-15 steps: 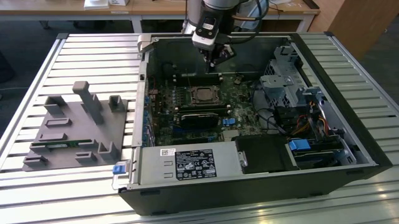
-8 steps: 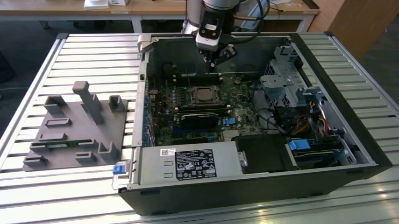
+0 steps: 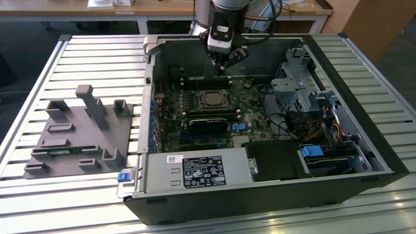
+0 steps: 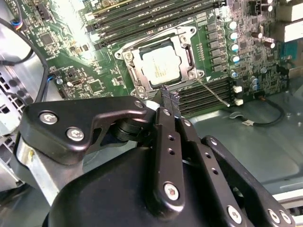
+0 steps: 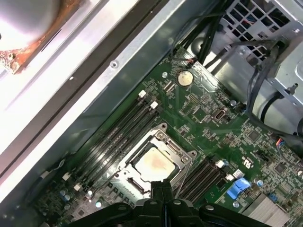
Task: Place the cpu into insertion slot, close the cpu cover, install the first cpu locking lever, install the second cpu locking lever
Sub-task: 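Install the first cpu locking lever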
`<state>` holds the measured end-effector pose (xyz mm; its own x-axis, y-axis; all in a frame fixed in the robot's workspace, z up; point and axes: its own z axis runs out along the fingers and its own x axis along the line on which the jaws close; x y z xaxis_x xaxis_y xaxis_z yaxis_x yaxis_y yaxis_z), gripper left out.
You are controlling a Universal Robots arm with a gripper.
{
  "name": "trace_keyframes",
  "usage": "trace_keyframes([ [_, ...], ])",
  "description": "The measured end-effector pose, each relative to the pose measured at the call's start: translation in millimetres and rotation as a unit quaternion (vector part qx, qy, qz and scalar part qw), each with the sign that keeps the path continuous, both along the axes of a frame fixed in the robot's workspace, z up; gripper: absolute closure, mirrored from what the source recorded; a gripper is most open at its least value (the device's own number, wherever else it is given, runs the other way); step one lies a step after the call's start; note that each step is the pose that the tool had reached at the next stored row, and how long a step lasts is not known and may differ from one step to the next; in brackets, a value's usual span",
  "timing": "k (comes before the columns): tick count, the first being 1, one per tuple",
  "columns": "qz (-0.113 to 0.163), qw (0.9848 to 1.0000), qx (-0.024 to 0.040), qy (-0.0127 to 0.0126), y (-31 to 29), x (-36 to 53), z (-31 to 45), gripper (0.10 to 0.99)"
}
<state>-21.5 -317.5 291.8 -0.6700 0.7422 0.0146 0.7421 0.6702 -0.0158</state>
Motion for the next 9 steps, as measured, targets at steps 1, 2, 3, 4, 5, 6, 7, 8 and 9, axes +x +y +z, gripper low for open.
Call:
trace_keyframes([
  [1,0.004,1.0000,0.0000,0.0000,0.0,0.0,0.0,0.969],
  [2,0.009,1.0000,0.0000,0.0000,0.0,0.0,0.0,0.969],
  [3,0.013,0.9999,0.0000,0.0000,0.0,0.0,0.0,0.969],
  [4,0.018,0.9998,0.0000,0.0000,0.0,0.0,0.0,0.969],
  [5,0.023,0.9997,0.0000,0.0000,0.0,0.0,0.0,0.969],
  [6,0.029,0.9996,0.0000,0.0000,0.0,0.0,0.0,0.969],
  [7,0.034,0.9994,0.0000,0.0000,0.0,0.0,0.0,0.969],
  [8,0.041,0.9992,0.0000,0.0000,0.0,0.0,0.0,0.969],
  [9,0.049,0.9988,0.0000,0.0000,0.0,0.0,0.0,0.969],
])
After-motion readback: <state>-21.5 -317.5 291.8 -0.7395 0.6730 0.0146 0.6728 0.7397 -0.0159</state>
